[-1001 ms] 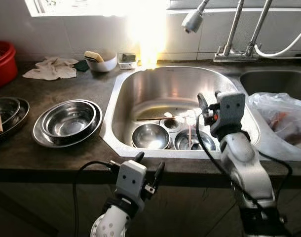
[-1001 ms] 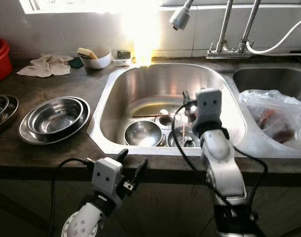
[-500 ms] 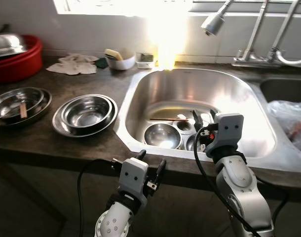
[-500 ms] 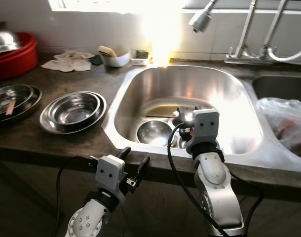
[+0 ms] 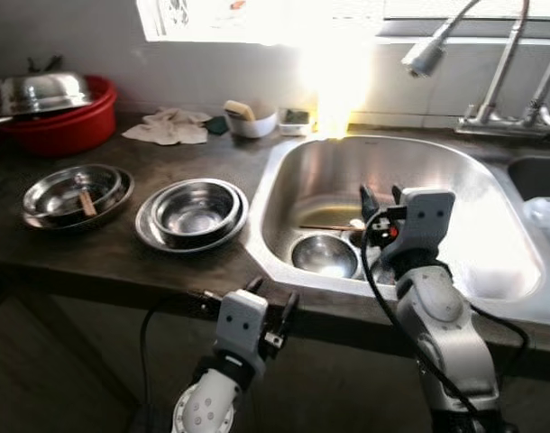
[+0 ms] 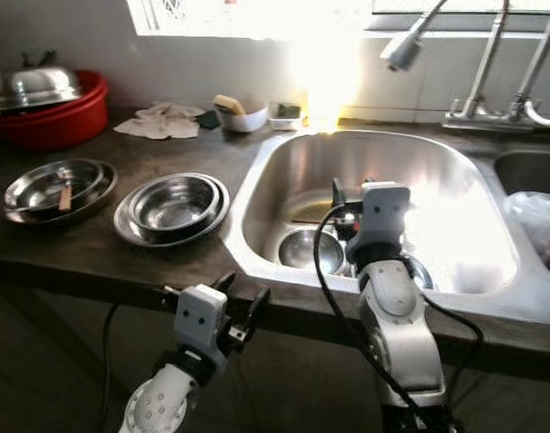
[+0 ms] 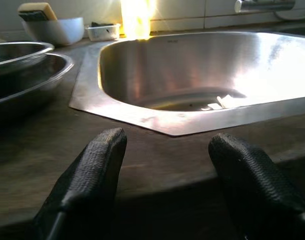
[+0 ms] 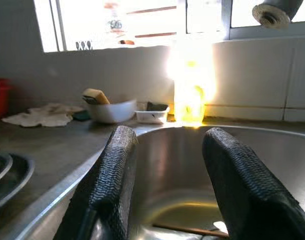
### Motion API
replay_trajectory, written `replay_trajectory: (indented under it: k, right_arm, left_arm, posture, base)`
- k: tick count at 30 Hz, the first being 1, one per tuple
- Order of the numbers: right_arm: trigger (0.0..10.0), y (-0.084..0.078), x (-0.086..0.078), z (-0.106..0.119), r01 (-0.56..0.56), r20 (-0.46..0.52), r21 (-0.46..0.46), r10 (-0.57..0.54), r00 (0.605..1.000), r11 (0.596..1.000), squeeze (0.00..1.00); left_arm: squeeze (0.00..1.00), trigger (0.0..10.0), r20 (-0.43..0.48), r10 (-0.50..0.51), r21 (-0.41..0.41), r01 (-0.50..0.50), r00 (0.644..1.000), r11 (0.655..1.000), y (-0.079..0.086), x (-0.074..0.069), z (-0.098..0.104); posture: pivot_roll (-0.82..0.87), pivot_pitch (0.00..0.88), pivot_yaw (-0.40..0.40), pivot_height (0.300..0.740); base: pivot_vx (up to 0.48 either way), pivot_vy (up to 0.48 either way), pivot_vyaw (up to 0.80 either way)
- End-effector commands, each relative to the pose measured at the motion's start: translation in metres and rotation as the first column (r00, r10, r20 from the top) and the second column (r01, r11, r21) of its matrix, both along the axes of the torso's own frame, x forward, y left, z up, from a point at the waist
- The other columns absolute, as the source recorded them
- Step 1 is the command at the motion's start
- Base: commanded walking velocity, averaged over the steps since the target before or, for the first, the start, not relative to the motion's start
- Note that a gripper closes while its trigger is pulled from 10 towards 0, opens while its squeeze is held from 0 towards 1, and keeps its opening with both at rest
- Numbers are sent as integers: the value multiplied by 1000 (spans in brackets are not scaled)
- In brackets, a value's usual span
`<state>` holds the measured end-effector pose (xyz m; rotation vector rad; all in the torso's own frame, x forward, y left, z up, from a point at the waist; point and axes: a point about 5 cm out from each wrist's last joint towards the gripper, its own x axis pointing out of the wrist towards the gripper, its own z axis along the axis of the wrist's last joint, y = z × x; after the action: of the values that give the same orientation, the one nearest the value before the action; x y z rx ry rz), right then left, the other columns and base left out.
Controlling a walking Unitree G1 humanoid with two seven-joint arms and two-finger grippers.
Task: Kitchen organization
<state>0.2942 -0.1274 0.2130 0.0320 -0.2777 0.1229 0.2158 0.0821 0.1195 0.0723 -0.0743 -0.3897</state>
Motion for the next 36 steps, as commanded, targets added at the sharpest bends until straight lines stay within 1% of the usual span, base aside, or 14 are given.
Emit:
replay_trajectory:
  k: [1,8,12,15,18,24,26,28,30,33,34,36]
  right_arm:
    - [10000,-9,0,-1,27,-7,2,-27,1000,1000,0]
    - [10000,-8,2,4,7,17,-20,-7,1000,1000,0]
    - [10000,-8,4,8,2,31,-33,-1,1000,999,0]
    - [10000,-9,6,11,-2,40,-33,4,999,999,0]
    - [10000,-10,8,13,-3,45,-40,5,999,999,0]
    - [10000,-13,11,17,-5,50,-45,7,999,999,0]
    - [10000,-13,16,20,-34,41,-39,36,999,999,0]
    - [10000,-13,17,21,-40,38,-39,42,998,998,0]
    - [10000,-13,19,22,-69,35,-41,71,997,997,0]
    - [10000,-16,29,23,-140,-21,-79,139,990,987,0]
    - [10000,-16,30,23,-148,-28,-85,146,989,985,0]
    - [10000,-17,35,19,-201,-88,-108,192,977,974,0]
  left_arm:
    - [0,10000,-23,13,11,-12,1000,1000,1,0,-5]
    - [0,10000,-22,7,27,-6,1000,1000,1,-1,-6]
    - [0,10000,-14,1,44,-1,1000,999,1,-2,-7]
    - [0,10000,-9,-6,63,6,1000,998,0,-3,-7]
    - [0,10000,-29,13,40,-12,999,999,1,-2,-9]
    - [0,10000,-35,24,38,-22,999,999,2,-1,-9]
    - [0,10000,-35,31,40,-29,999,999,2,-1,-9]
    - [0,10000,-36,33,40,-31,999,999,2,-1,-9]
    - [0,10000,-37,33,39,-32,999,999,2,-1,-9]
    - [0,10000,-35,36,36,-35,999,999,2,-1,-8]
    - [0,10000,-35,37,36,-36,999,999,2,-1,-8]
    - [0,10000,-35,42,34,-40,999,999,2,-1,-7]
  posture:
    - [15,26,-4,740]
    - [14,25,-3,740]
    - [16,22,-3,740]
    - [14,16,-3,740]
    - [15,18,-4,740]
    - [16,23,-4,740]
    - [17,29,-5,740]
    - [17,29,-5,740]
    - [18,35,-5,740]
    - [20,40,-12,740]
    - [20,40,-12,740]
    - [21,45,-14,740]
  base:
    - [0,476,0]
    - [0,37,0]
    - [0,0,800]
    - [89,-295,800]
    - [200,-200,800]
    - [0,0,800]
    - [0,0,0]
    - [0,0,0]
    - [0,0,0]
    - [0,0,0]
    - [0,0,0]
    - [0,0,0]
